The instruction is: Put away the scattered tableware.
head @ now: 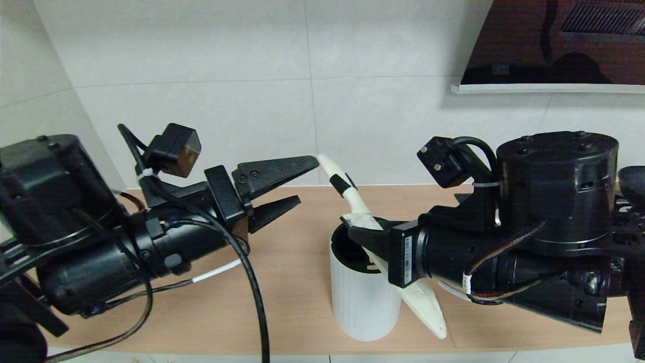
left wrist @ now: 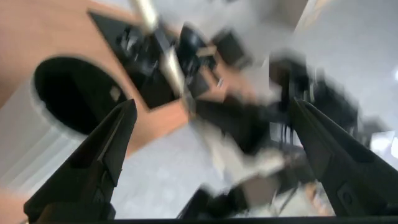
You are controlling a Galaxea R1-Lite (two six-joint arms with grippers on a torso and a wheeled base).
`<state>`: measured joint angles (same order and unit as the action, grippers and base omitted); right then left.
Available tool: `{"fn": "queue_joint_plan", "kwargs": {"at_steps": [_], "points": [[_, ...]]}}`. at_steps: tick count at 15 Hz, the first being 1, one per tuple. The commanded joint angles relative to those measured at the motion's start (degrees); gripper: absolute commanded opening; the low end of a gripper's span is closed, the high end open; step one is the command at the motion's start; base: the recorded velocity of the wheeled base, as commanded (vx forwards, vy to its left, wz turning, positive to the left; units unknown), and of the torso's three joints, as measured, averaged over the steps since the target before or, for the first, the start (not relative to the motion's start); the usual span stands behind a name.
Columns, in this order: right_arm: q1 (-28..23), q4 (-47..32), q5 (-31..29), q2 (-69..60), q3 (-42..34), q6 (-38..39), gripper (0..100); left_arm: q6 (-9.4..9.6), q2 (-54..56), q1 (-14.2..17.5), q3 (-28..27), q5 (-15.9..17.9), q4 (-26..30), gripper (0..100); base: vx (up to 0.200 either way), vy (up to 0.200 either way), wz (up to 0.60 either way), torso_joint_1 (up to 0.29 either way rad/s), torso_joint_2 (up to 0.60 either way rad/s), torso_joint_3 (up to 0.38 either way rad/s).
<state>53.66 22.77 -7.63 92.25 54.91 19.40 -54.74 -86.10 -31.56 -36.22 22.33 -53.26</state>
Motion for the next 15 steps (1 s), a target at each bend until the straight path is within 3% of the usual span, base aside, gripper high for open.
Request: {"fn": "queue_joint_plan", "kwargs": {"at_steps": [1, 12, 15], "points": [[0.83, 0.08, -0.02, 0.65, 0.03, 0.2, 0, -0.55, -5.13, -1.75, 0.01, -1.85, -2.02, 100, 0.0, 0.0, 0.0, 0.0, 0.0, 0.0], [3.11, 1.49, -0.02, 1.18, -0.24, 1.17, 0, -2.22, -8.91, -2.98, -0.52, -2.73, -3.25, 100, 0.0, 0.0, 0.0, 0.0, 0.0, 0.0], [3.11, 1.49, -0.02, 1.18, -0.24, 1.08, 0, -2.22, -11.02, -2.98, -0.26, -4.23, -7.65, 100, 0.0, 0.0, 0.0, 0.0, 0.0, 0.0]]}}
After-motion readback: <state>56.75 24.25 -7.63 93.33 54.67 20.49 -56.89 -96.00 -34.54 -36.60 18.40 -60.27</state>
